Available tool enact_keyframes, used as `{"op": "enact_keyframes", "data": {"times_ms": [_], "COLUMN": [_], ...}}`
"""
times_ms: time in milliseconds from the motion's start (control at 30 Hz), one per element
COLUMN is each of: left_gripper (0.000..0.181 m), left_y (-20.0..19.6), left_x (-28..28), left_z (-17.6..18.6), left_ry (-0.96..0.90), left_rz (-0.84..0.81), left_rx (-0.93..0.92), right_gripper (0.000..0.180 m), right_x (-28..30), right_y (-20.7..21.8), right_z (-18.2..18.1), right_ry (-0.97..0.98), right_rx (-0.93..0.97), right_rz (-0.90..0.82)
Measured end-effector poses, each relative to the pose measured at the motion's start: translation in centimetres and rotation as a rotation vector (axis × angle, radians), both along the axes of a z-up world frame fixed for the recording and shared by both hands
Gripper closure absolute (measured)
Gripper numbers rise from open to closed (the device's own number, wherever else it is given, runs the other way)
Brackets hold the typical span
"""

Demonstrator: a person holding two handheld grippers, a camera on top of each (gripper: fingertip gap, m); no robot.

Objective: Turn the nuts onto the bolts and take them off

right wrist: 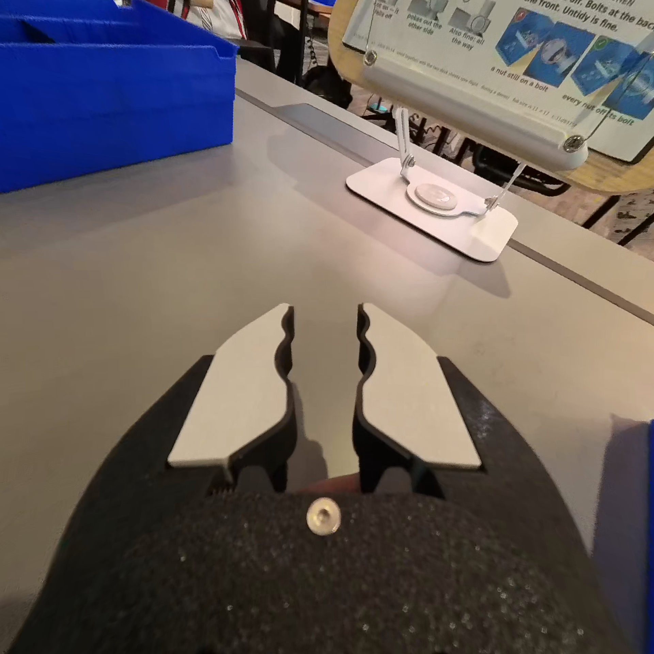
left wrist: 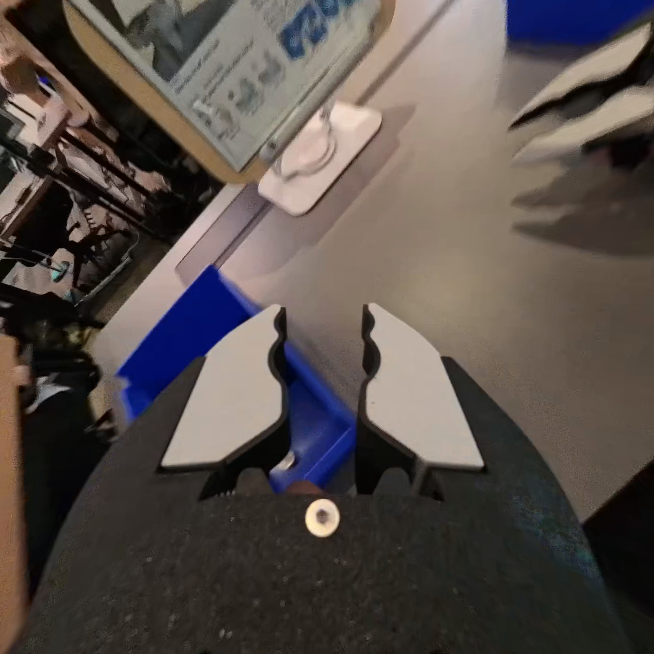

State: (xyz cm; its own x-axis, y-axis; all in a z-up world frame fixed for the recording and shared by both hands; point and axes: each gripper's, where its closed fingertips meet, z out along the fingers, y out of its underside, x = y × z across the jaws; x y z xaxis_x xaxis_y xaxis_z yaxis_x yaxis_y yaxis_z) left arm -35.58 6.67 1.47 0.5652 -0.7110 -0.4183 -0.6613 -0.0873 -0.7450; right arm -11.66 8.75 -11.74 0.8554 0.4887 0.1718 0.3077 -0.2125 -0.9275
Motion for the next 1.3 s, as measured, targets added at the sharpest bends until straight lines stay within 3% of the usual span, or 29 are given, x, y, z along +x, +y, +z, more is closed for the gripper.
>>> {"op": "enact_keyframes", "data": {"times_ms": [100,267,467,867,933,1100,1200,1300], "left_gripper": [0.139,0.144,0.146,0.145,0.162,0.163,0.163,0.163], "left_y": [1.9,5.8,7.9,10.2,10.1,9.4,9.3,9.2], "left_x": [-5.9,-12.4,-14.0,-15.4,-15.4,-16.0,-15.9,-13.0], "left_z": [-1.5,-11.1,-16.9,-19.9,-20.1,-20.1,-18.6,-13.9], "left_ry": [0.251,0.545,0.586,0.644,0.633,0.659,0.677,0.624], "left_rz": [-0.022,-0.011,-0.049,-0.101,-0.11,-0.117,-0.127,-0.176], "left_rx": [-0.127,-0.418,-0.572,-0.692,-0.71,-0.756,-0.716,-0.616], "right_gripper": [0.146,0.146,0.147,0.147,0.147,0.147,0.148,0.148], "right_x": [-0.3,0.3,0.2,-0.4,-0.5,-0.6,-0.5,-0.5], "right_y": [0.0,0.0,-0.1,-0.3,-0.4,-0.4,-0.4,-0.4], "right_z": [0.0,0.1,0.3,-0.3,-0.3,-0.4,-0.2,0.1], "right_ry": [0.021,0.039,0.097,0.082,0.086,0.085,0.093,0.106], "right_rx": [-0.011,-0.012,-0.035,-0.055,-0.059,-0.065,-0.061,-0.052], "right_rz": [0.012,0.009,0.034,0.059,0.065,0.07,0.069,0.068]}}
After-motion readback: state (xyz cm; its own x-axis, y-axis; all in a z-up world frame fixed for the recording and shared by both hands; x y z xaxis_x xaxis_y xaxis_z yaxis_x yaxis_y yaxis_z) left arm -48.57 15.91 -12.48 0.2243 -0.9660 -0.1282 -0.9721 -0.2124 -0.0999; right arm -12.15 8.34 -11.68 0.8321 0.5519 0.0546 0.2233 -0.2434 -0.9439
